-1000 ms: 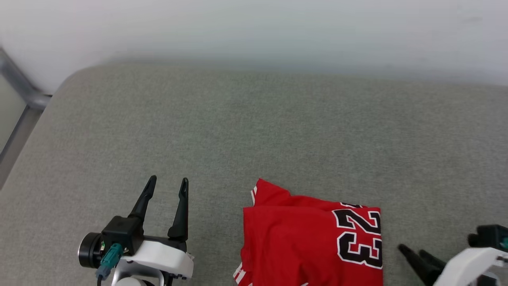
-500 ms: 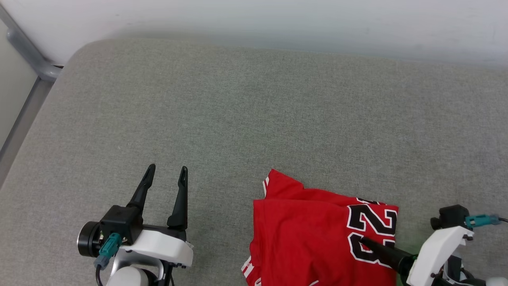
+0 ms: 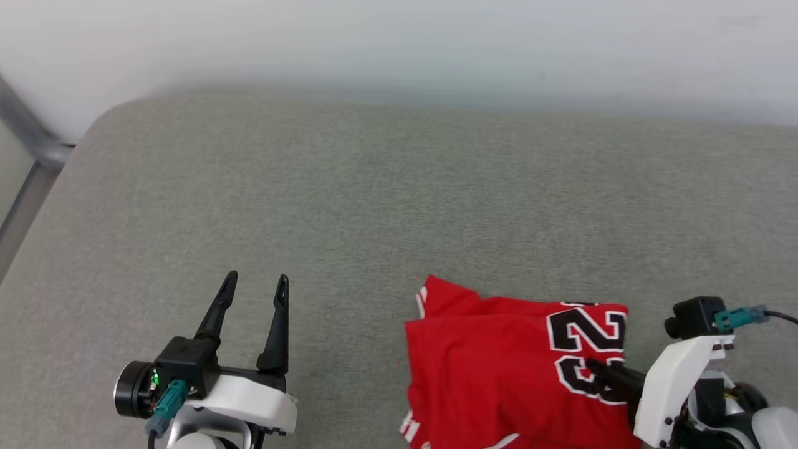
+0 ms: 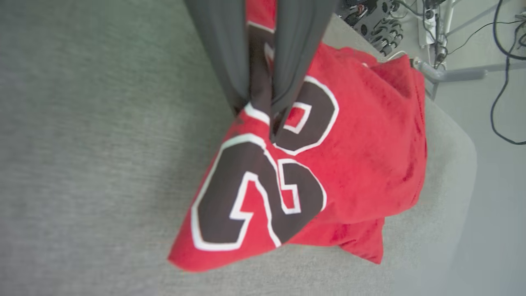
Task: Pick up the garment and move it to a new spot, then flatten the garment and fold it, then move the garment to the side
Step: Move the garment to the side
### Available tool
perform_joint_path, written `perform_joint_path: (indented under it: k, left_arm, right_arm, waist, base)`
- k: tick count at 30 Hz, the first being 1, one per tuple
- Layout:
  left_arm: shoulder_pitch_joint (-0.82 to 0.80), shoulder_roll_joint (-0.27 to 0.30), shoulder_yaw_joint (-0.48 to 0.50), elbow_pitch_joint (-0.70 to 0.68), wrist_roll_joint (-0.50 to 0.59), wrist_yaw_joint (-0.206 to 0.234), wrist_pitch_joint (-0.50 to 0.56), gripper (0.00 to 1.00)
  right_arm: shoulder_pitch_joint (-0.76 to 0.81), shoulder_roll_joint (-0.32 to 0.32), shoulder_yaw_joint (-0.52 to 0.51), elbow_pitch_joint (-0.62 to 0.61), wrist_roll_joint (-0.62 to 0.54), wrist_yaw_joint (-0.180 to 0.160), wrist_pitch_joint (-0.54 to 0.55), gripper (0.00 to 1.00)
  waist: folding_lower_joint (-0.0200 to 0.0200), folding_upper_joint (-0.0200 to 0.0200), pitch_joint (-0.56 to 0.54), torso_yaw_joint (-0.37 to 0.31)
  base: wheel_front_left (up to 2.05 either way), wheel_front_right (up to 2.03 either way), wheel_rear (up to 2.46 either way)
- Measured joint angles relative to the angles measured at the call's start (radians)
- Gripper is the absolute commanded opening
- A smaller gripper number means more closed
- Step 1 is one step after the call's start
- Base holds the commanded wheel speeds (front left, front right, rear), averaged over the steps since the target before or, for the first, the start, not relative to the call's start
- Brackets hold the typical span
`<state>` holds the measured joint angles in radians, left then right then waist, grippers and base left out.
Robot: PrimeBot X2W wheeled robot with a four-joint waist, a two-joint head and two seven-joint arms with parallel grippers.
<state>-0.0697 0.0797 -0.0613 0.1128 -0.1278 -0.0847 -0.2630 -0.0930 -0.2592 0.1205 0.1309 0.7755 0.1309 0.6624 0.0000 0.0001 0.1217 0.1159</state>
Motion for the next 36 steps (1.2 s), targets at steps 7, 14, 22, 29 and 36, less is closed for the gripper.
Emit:
perform_joint_path:
  k: [7, 14, 22, 29, 36]
  left_arm:
    - [0.030, 0.005, 0.004, -0.030, 0.019, 0.001, 0.000, 1.00]
    - [0.038, 0.022, -0.003, -0.063, 0.029, -0.005, 0.000, 1.00]
    - [-0.001, 0.041, -0.042, -0.122, 0.032, -0.022, 0.000, 1.00]
    - [-0.096, 0.097, -0.095, -0.186, 0.044, -0.036, 0.020, 1.00]
    - [-0.210, 0.136, -0.130, -0.249, 0.043, -0.039, 0.039, 1.00]
  right_arm:
    - [-0.005, -0.032, -0.058, -0.011, -0.193, 0.000, 0.011, 0.00]
    - [-0.025, -0.025, -0.134, -0.021, -0.326, 0.000, 0.020, 0.00]
    - [-0.151, -0.024, -0.171, 0.020, -0.407, 0.000, -0.063, 0.00]
    - [-0.313, -0.032, -0.267, 0.129, -0.517, 0.000, -0.165, 0.00]
    - [-0.468, -0.093, -0.405, 0.240, -0.588, 0.000, -0.232, 0.00]
  waist:
    - [0.0000, 0.0000, -0.023, -0.101]
    - [0.0000, 0.0000, -0.011, -0.239]
    - [0.0000, 0.0000, 0.071, -0.382]
    - [0.0001, -0.0001, 0.208, -0.427]
    - [0.0002, 0.0000, 0.351, -0.419]
  base:
    - [0.00, 0.00, 0.00]
    - [0.00, 0.00, 0.00]
    - [0.00, 0.00, 0.00]
    - [0.00, 0.00, 0.00]
    - [0.00, 0.00, 0.00]
